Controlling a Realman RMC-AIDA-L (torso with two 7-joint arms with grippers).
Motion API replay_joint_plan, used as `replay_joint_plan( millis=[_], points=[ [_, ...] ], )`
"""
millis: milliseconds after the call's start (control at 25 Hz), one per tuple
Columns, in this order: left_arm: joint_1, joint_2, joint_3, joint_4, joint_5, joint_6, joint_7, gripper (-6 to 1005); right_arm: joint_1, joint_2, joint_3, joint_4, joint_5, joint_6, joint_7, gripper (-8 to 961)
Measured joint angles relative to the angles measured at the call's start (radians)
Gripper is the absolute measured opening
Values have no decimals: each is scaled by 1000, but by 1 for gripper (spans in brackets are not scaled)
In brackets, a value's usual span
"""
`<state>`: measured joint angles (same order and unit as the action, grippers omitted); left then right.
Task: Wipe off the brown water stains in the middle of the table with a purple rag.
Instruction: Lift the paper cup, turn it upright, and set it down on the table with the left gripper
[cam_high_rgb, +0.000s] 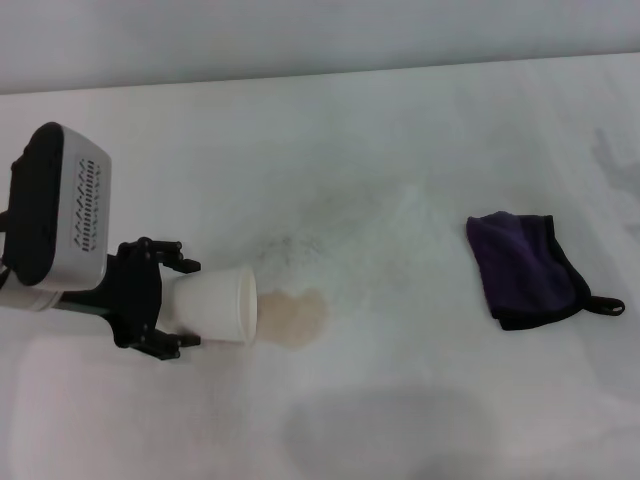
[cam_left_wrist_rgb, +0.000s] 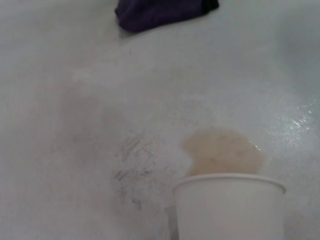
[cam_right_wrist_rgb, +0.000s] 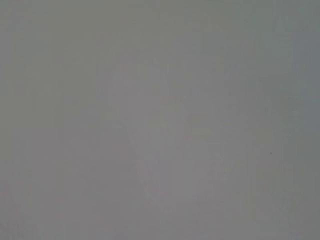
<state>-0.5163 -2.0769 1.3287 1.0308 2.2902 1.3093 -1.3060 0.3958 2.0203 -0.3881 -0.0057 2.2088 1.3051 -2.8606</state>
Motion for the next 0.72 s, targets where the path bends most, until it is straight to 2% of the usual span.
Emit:
replay_joint_plan(
  millis=[200, 320, 520, 720],
  points=[
    [21, 0, -14, -7, -80, -9, 40, 840, 0, 0, -1, -2, -2, 5, 0, 858],
    [50, 1, -52, 6, -166, -17, 79, 813, 0, 0, -5, -3, -4, 9, 1, 858],
    [108, 2, -122, -4, -365, -15, 155, 721, 0, 0, -12, -4, -9, 10, -5, 858],
    [190, 2, -143, -71, -572, -15, 259, 722, 0, 0, -29, -6, -11, 10, -9, 858]
  ],
)
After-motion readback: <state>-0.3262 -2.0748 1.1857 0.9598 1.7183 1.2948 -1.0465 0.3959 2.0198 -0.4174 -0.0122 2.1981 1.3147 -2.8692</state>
